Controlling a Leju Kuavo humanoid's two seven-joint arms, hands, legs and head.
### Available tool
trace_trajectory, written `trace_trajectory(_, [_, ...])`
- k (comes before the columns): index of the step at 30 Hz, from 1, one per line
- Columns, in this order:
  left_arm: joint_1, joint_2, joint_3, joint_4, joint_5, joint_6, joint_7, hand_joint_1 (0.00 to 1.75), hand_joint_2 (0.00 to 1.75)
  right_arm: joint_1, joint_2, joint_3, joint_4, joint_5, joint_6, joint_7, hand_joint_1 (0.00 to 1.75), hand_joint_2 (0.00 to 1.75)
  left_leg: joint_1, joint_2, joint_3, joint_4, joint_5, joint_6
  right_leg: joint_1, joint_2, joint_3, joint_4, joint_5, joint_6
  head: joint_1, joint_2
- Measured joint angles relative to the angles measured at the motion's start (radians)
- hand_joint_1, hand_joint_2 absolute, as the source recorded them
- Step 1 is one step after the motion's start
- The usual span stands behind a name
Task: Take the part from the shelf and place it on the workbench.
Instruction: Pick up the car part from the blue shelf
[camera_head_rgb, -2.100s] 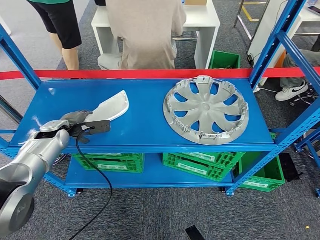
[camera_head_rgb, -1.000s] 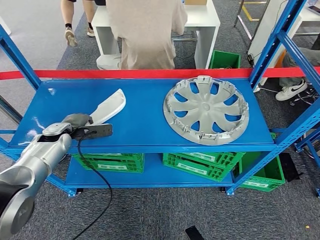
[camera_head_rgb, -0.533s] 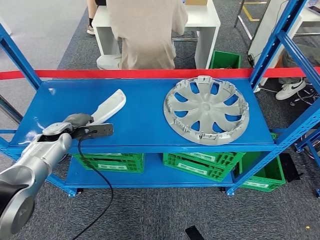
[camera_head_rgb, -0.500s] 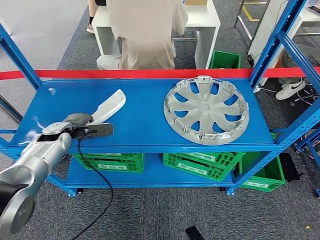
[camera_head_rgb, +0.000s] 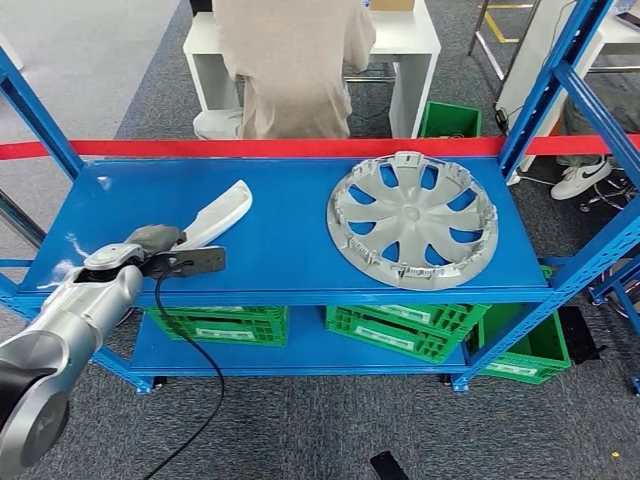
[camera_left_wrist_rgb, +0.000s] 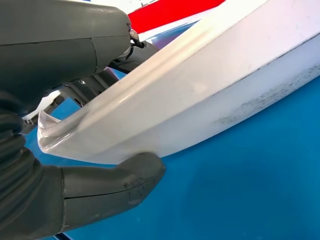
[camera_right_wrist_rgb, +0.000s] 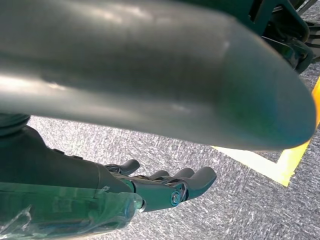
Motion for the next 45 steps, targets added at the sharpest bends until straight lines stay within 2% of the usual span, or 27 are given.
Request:
trace_trajectory(13, [0.002,-0.003,0.000,0.000,-0.004,0.053,-0.017,1.75,1.75,0.003,0.000,-0.001,0.000,-0.001,-0.002,-0.005,0.00,0.00,0.000,0.000,0.000,0.000,0.000,0.000,0.000,0.000,-0.001,0.000,0.000,0.000,0.000,0.000])
trace_trajectory(24, [0.012,-0.006,-0.001,-0.015,-0.037,0.272,-0.045,1.75,1.75,0.008,0.000,-0.009,0.000,-0.003,-0.014,-0.007,0.00,0.00,0.000,0.000,-0.003,0.000,0.000,0.000,0.000,0.000,-0.004,0.000,0.000,0.000,0.000,0.000])
trace_trajectory(43, [-0.008,-0.008,-0.021,-0.051,-0.088,0.360,-0.058,1.75,1.75,0.008,0.000,-0.023,0.000,-0.001,-0.016,-0.007,0.00,0.00,0.000,0.000,-0.006,0.000,0.000,0.000,0.000,0.000,-0.007,0.000,0.000,0.000,0.000,0.000])
trace_trajectory(45, [-0.010,-0.009,-0.024,-0.055,-0.089,0.365,-0.059,1.75,0.87,0.008,0.000,-0.024,0.000,-0.001,-0.016,-0.007,0.00,0.00,0.000,0.000,-0.006,0.000,0.000,0.000,0.000,0.000,-0.007,0.000,0.000,0.000,0.000,0.000])
